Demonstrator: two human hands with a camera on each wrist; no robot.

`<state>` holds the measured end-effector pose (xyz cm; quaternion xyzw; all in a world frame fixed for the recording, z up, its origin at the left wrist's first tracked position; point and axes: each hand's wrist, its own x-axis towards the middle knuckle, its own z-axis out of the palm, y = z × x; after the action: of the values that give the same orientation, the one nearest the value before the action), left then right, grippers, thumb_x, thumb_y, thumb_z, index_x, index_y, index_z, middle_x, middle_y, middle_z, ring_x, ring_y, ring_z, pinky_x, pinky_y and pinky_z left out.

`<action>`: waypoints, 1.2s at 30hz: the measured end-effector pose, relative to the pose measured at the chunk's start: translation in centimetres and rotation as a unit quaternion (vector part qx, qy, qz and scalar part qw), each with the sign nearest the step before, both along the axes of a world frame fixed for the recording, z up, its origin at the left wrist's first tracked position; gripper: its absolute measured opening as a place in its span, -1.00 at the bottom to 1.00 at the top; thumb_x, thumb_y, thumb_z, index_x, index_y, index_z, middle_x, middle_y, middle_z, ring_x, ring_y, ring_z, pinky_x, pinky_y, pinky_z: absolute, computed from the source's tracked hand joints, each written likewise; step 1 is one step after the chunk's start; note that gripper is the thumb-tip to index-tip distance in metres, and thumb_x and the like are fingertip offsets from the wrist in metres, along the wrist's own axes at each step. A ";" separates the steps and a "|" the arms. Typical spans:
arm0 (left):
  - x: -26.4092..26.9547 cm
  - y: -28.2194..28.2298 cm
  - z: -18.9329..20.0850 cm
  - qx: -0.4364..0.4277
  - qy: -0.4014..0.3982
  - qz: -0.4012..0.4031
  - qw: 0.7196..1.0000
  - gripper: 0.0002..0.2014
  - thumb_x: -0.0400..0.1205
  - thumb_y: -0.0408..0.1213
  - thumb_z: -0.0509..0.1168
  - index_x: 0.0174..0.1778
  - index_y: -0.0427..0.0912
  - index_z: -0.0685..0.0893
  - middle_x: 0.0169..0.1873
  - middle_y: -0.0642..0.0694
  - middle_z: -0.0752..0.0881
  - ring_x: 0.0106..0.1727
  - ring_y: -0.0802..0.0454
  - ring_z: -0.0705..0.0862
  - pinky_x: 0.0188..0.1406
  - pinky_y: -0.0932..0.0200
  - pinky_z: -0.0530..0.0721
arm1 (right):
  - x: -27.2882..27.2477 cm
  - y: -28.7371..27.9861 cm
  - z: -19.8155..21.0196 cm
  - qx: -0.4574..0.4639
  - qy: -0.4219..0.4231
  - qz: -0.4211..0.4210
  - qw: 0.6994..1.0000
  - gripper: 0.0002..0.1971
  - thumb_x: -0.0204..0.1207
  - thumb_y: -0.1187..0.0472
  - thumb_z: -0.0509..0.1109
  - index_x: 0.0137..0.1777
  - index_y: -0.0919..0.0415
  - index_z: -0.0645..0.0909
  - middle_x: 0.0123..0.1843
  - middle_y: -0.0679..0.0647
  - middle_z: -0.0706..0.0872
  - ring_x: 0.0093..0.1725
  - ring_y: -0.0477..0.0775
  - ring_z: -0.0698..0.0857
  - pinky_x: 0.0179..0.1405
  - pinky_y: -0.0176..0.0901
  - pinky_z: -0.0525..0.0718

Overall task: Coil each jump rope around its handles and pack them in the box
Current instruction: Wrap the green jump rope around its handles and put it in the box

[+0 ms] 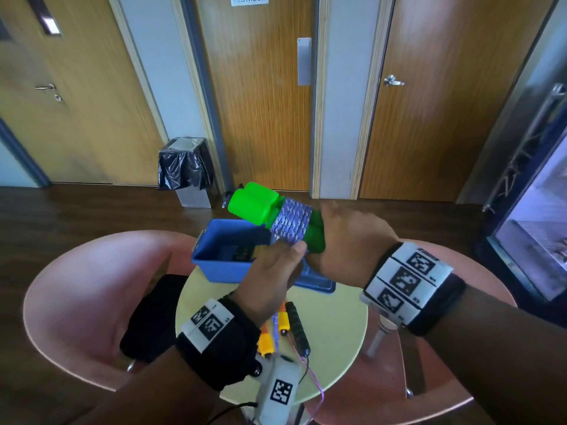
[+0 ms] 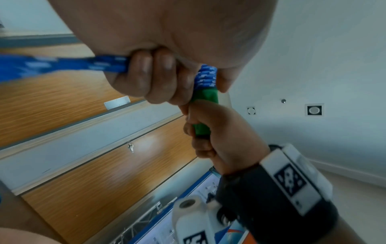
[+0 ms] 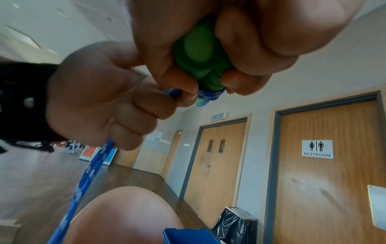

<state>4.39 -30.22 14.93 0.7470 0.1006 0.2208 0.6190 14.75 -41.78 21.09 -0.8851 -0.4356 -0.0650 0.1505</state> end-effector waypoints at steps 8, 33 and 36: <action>-0.6 -0.3 -1.1 0.091 0.089 -0.020 0.992 -0.75 0.72 -0.13 0.09 -0.24 0.00 0.57 -0.50 0.09 0.34 -0.43 0.03 0.30 -0.37 0.06 0.30 | 2.9 0.9 -0.6 -0.068 -0.008 -0.046 0.997 -0.66 0.36 0.01 0.43 0.00 0.18 0.45 -0.27 0.01 0.64 -0.32 0.08 0.69 -0.27 -0.04 0.76; 2.3 5.9 3.3 0.357 0.132 -0.275 0.883 -0.65 0.56 0.15 0.23 -0.14 -0.06 0.71 -0.21 -0.07 0.73 -0.15 -0.08 0.68 -0.02 -0.02 0.61 | -0.8 -2.7 1.0 -0.312 -0.075 0.202 0.925 -0.68 0.41 0.02 0.41 -0.03 -0.05 0.29 -0.22 -0.10 0.45 -0.11 0.08 0.67 -0.11 -0.03 0.71; 2.2 5.8 2.9 0.335 0.132 -0.293 0.886 -0.79 0.59 0.14 0.20 -0.15 0.16 0.67 -0.17 0.02 0.73 -0.10 0.00 0.70 0.04 0.00 0.63 | -1.2 -3.2 1.7 -0.316 -0.084 0.217 0.920 -0.68 0.40 0.02 0.42 0.01 -0.04 0.33 -0.15 -0.09 0.48 -0.08 0.09 0.66 -0.16 -0.09 0.66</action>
<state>6.62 -24.43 17.82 0.9275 -0.1217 -0.0501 0.3500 13.52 -44.93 22.75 -0.7614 -0.6261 0.0362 -0.1643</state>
